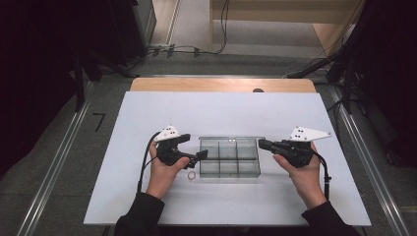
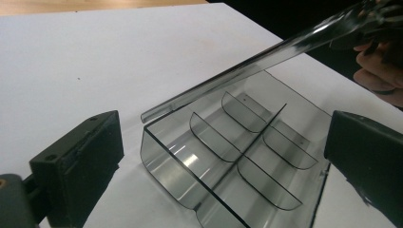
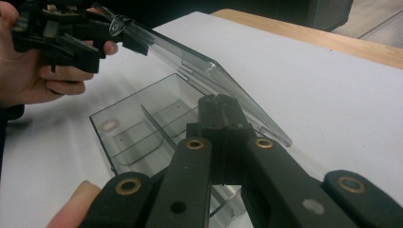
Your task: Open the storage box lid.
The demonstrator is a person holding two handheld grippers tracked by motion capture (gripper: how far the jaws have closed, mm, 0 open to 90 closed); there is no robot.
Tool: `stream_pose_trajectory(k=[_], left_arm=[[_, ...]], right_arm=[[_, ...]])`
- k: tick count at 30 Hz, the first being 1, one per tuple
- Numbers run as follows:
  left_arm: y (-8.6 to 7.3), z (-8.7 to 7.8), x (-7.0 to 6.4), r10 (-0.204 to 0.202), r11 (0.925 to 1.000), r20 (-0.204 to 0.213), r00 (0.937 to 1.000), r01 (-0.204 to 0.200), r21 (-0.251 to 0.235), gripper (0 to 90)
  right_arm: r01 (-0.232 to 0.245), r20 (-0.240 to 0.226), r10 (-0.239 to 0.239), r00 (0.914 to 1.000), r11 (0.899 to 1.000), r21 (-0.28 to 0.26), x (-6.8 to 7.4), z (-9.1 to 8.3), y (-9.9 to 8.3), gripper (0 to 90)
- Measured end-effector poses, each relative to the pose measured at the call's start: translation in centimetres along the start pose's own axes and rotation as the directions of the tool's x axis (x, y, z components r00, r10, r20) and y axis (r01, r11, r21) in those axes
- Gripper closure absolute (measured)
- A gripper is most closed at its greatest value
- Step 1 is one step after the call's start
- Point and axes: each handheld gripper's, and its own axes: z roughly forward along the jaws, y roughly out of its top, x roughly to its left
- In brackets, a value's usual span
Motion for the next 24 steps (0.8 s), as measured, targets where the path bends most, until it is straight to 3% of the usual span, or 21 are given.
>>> stream_pose_trajectory(k=[4,10,17,24], left_arm=[[0.1,0.7,0.8,-0.030,0.9994,0.010,0.9995,0.030,-0.018,0.5],[0.6,1.4,1.2,-0.005,0.9998,-0.024,0.9997,0.004,-0.020,19.5],[1.2,1.8,1.3,0.011,0.9996,-0.024,0.9996,-0.012,-0.025,40.4],[1.5,2.0,1.5,0.013,0.9991,-0.019,0.9997,-0.014,-0.041,52.0]], right_arm=[[-0.001,0.002,0.001,1.0000,1.000,-0.001,-0.2,0.2,0.1,88.4],[-0.002,0.005,0.002,1.0000,1.000,0.001,-0.4,0.4,0.4,88.4],[-0.002,0.012,0.002,0.9999,1.000,0.000,-0.6,0.6,0.9,88.3],[0.005,0.018,-0.005,0.9998,1.000,-0.005,-0.9,0.6,1.1,88.3]])
